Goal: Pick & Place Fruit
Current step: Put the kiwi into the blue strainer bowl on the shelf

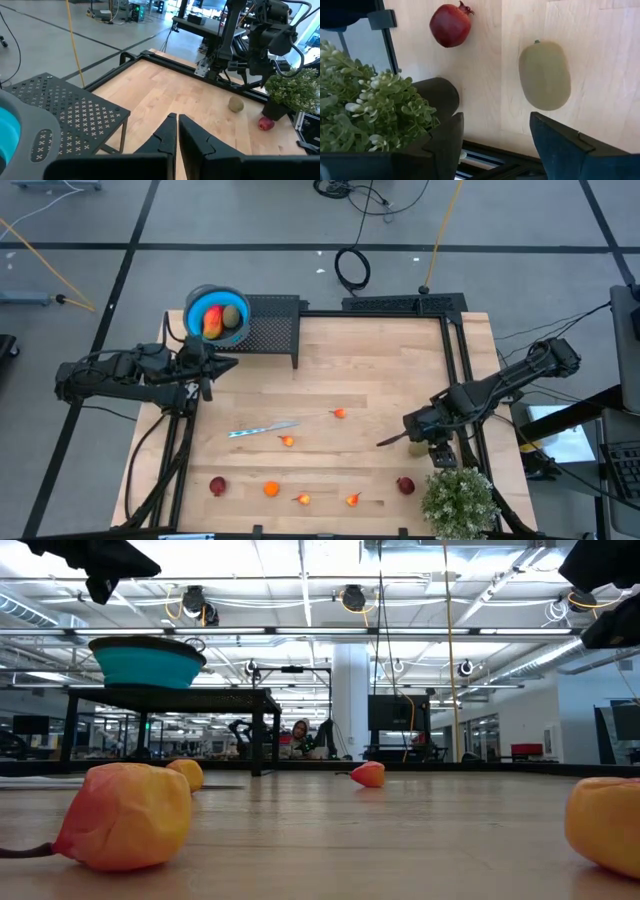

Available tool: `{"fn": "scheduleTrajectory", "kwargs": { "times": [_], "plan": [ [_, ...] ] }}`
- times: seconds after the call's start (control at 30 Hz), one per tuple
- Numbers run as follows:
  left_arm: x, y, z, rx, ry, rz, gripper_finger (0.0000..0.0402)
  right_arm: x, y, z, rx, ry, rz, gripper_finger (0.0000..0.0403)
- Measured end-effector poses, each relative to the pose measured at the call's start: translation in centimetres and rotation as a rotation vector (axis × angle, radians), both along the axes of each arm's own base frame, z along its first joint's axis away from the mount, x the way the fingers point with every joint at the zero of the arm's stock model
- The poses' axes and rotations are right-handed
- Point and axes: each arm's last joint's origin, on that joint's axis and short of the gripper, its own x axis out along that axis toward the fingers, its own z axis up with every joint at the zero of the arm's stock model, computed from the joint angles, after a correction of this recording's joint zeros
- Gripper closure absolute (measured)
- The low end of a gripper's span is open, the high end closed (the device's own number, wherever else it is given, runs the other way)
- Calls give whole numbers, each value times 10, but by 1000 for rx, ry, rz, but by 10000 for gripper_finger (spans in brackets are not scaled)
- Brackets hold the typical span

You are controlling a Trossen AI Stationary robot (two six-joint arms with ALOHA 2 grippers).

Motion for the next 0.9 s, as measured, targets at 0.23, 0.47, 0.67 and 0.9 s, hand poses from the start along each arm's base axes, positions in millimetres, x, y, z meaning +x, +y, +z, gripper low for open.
{"fn": "scheduleTrajectory", "kwargs": {
  "times": [0.23,0.47,0.67,0.9],
  "plan": [
    [0,-1,0,-8,0,-22,398,0,0,0,-1,0,-1,183],
    [0,-1,0,-9,0,-21,384,1,-3,-1,-100,-8,-105,171],
    [0,-1,0,-4,1,-22,399,2,-3,-1,-119,-14,-120,109],
    [0,-1,0,-4,1,-22,384,2,-4,-2,-156,-40,-107,38]
  ]
}}
